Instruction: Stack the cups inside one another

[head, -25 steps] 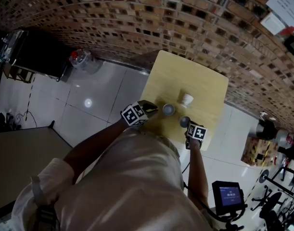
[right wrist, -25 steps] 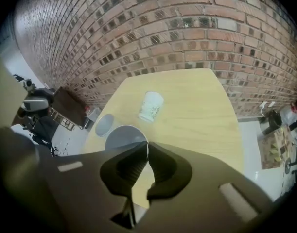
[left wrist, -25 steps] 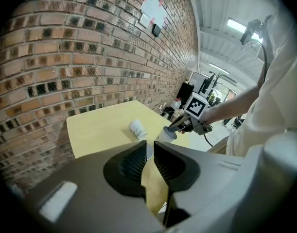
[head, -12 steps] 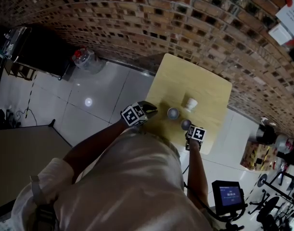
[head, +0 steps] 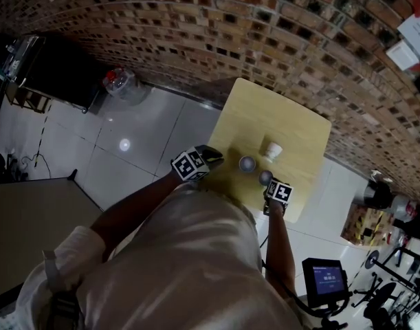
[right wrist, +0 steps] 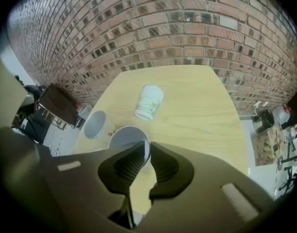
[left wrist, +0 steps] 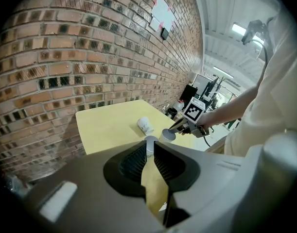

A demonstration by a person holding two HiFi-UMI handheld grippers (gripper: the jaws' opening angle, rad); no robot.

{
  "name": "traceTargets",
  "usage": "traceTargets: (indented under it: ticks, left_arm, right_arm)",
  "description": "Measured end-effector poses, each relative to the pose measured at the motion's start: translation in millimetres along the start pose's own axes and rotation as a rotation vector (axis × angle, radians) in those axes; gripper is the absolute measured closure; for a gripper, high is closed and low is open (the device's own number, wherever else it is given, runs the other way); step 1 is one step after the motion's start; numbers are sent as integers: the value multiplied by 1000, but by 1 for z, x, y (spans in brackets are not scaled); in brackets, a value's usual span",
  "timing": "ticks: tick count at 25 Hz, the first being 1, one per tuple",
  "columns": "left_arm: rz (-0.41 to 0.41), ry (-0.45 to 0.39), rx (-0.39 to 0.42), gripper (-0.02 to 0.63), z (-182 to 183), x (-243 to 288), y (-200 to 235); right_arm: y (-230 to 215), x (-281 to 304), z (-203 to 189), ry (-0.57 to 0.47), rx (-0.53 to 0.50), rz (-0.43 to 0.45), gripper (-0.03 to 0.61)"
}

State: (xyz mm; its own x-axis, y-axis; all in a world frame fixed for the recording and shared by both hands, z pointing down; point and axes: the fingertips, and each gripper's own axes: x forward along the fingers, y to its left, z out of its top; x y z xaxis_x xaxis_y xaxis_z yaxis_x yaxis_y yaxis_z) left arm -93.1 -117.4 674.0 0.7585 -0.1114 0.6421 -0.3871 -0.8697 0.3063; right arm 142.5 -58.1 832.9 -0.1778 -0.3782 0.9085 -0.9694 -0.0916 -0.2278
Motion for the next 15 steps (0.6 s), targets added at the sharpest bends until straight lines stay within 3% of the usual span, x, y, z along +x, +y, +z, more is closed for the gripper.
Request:
traceTargets:
  ticks: [7, 11, 15]
  left_arm:
    - [-1, -31, -6, 545, 9, -2, 2]
    - [25, -84, -22, 538, 23, -4, 8]
    - [77, -150, -32, 537, 38, -13, 16]
  right_arm:
    - [6, -24, 17, -98, 5, 3, 399]
    - [9, -64, 42, -245, 28, 18, 367]
    - [11, -115, 72, -464, 17, 14, 368]
